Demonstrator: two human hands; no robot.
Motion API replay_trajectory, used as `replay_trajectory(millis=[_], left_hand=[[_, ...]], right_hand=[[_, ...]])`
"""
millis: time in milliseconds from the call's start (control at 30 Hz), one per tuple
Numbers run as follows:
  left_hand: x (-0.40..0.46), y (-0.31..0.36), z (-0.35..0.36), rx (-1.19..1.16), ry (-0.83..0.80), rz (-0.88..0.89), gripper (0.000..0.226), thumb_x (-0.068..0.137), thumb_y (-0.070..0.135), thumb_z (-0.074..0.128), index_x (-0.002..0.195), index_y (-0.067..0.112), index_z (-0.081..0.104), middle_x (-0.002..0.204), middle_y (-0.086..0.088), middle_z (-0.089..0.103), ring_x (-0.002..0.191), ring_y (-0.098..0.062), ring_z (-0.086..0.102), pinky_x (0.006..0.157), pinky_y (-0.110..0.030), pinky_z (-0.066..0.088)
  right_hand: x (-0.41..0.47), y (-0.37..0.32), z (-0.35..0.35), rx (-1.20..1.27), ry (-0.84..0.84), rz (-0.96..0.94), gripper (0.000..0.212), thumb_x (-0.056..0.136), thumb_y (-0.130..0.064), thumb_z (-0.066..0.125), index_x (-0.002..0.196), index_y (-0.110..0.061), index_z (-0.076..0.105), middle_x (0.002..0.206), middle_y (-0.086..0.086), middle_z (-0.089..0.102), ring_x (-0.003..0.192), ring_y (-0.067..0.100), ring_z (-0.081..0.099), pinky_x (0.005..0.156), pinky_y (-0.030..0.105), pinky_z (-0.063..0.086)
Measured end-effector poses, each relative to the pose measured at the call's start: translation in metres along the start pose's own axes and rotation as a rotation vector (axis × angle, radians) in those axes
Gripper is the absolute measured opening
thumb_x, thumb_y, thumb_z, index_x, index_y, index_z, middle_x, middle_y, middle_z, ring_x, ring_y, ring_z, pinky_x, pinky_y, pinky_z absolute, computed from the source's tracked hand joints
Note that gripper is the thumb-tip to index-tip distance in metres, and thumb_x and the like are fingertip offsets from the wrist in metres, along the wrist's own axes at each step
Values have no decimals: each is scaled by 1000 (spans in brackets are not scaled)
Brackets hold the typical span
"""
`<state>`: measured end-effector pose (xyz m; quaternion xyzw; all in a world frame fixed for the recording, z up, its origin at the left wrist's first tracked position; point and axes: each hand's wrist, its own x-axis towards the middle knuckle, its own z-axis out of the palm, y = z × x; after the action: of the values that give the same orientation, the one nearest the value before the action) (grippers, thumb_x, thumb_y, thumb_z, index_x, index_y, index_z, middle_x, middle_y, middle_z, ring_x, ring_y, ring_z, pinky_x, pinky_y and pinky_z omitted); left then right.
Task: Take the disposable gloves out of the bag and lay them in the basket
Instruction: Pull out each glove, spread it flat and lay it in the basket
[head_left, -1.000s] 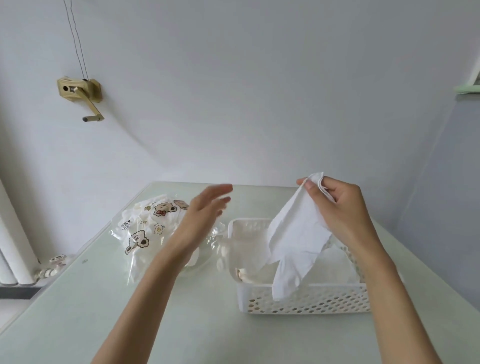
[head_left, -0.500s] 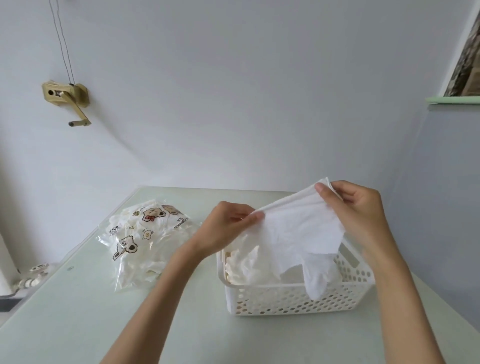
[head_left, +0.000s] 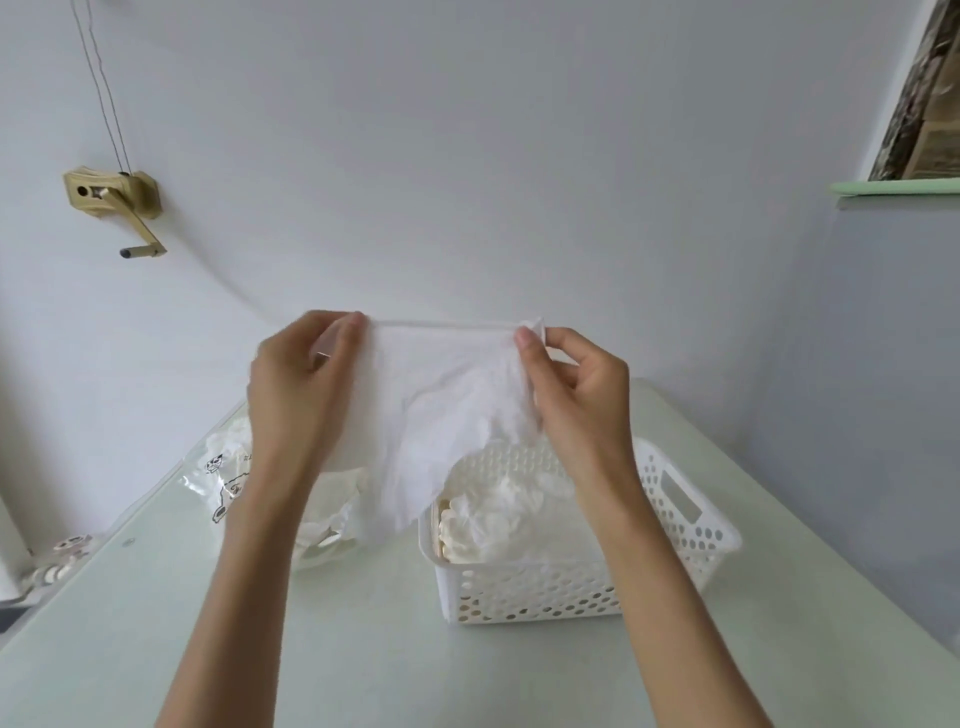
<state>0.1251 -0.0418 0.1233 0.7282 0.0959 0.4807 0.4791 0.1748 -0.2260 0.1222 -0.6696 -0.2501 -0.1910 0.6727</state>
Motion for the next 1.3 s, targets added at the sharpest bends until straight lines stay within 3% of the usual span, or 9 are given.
replay_trajectory(millis=[167, 300, 467, 567, 700, 867, 1100, 1200, 1300], left_hand=[[-18, -42, 49, 282, -376, -3, 18, 89, 43, 57, 79, 32, 68, 72, 4, 70, 65, -16, 64, 64, -32, 49], [-27, -57, 81, 399, -535, 30, 17, 92, 34, 58, 81, 29, 69, 64, 4, 68, 52, -4, 58, 57, -25, 42], [-27, -64, 113, 647, -766, 90, 25, 96, 35, 50, 106, 23, 70, 104, -3, 70, 101, -25, 62, 72, -28, 39], [-26, -69, 124, 741, -827, 139, 28, 97, 38, 48, 110, 22, 67, 111, -3, 68, 104, -26, 60, 74, -28, 39], [-24, -70, 127, 575, -626, 109, 29, 99, 36, 44, 111, 20, 65, 106, -3, 69, 102, -28, 60, 73, -30, 37], [-21, -64, 111, 201, -363, 25, 23, 100, 33, 45, 92, 19, 61, 84, 5, 66, 85, -24, 58, 68, -30, 35], [-5, -40, 79, -215, -28, -168, 24, 100, 23, 41, 80, 14, 51, 70, 6, 44, 64, -10, 39, 54, -14, 34], [-4, -33, 78, -222, 46, -185, 24, 100, 27, 38, 82, 16, 48, 68, 5, 45, 61, -13, 40, 59, -24, 37], [-18, -38, 99, 124, -91, -130, 22, 102, 31, 32, 92, 17, 47, 74, -4, 58, 69, -30, 53, 64, -36, 34]], right_hand=[[2, 68, -47, -412, -3, 232, 19, 91, -33, 62, 88, -15, 67, 34, -11, 48, 29, 5, 43, 45, 23, 39], [2, 95, -79, -747, -152, 292, 18, 90, -36, 61, 89, -20, 70, 58, -5, 59, 45, 11, 53, 54, 22, 38], [8, 93, -100, -1079, -236, 208, 22, 95, -35, 54, 103, -20, 69, 89, 4, 71, 85, 26, 65, 67, 27, 44], [13, 94, -102, -1173, -286, 153, 25, 97, -36, 52, 107, -20, 68, 94, 3, 71, 87, 25, 65, 67, 27, 43], [20, 84, -105, -1112, -209, 40, 26, 96, -38, 52, 92, -19, 68, 58, -5, 57, 62, 22, 56, 51, 24, 36], [19, 53, -83, -684, -35, -169, 21, 95, -38, 54, 80, -23, 56, 70, -9, 65, 72, 15, 66, 69, 36, 53], [13, 7, -6, -391, -11, -340, 17, 96, -31, 54, 88, -18, 61, 38, -7, 35, 40, 13, 29, 47, 25, 28], [13, 7, -4, -236, -54, -235, 14, 96, -30, 56, 87, -20, 60, 38, -8, 36, 39, 9, 28, 45, 24, 28], [16, 36, -32, -288, -39, -29, 16, 93, -31, 59, 84, -17, 63, 38, -9, 45, 37, 9, 38, 44, 23, 33]])
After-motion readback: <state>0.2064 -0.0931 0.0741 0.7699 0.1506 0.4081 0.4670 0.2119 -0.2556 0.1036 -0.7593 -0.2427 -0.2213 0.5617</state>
